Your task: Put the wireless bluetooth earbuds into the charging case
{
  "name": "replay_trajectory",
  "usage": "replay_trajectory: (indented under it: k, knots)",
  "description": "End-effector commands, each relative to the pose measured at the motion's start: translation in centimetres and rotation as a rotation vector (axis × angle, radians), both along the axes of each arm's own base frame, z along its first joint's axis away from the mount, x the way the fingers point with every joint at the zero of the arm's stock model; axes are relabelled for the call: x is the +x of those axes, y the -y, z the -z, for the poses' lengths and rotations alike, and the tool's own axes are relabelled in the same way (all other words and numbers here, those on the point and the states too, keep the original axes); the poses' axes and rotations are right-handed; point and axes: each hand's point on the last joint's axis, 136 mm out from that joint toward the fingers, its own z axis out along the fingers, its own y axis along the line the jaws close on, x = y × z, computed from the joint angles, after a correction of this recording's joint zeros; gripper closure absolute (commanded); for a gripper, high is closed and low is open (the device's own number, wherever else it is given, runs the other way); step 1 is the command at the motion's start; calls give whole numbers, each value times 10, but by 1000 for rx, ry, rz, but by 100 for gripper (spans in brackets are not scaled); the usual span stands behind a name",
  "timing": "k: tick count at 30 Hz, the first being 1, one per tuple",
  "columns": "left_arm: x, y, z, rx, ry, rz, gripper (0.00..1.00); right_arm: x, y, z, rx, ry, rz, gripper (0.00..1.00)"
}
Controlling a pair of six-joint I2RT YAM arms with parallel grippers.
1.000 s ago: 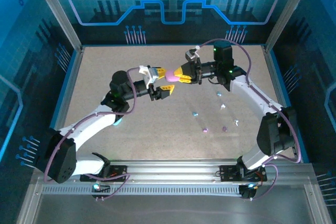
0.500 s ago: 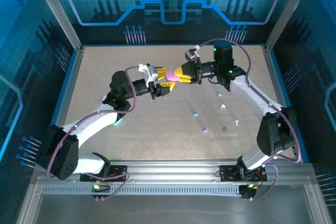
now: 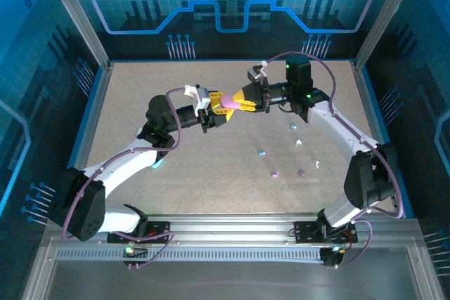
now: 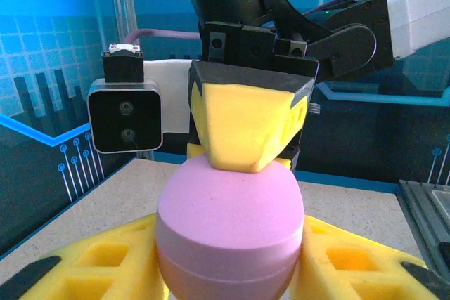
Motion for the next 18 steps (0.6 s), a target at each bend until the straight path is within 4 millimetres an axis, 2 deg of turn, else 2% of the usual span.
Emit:
replay_trajectory:
  k: [1, 4, 6, 8, 11, 14, 16, 18]
  knots:
    - [-4, 2, -4, 2, 23, 25, 63, -15, -3, -15, 18, 45, -35, 79]
    - [-3, 1, -1, 13, 12, 19, 67, -12, 2, -12, -19, 68, 8, 61]
    - [-3, 1, 2, 18, -3, 21, 69, -5, 13, -8, -96, 110, 76, 48]
    - [-4, 2, 5, 22, -23, 26, 70, 1, 27, -4, -187, 165, 154, 41]
    - [-6, 3, 9, 20, -53, 39, 70, 12, 51, -4, -297, 327, 288, 35]
    - [-8, 7, 14, 19, -106, 62, 70, 20, 73, -3, -445, 621, 409, 34]
    - [-13, 12, 19, 28, -131, 78, 70, 11, 74, -2, -487, 872, 390, 34]
    - [-18, 20, 22, 37, -148, 103, 70, -4, 69, 11, -521, 1064, 311, 34]
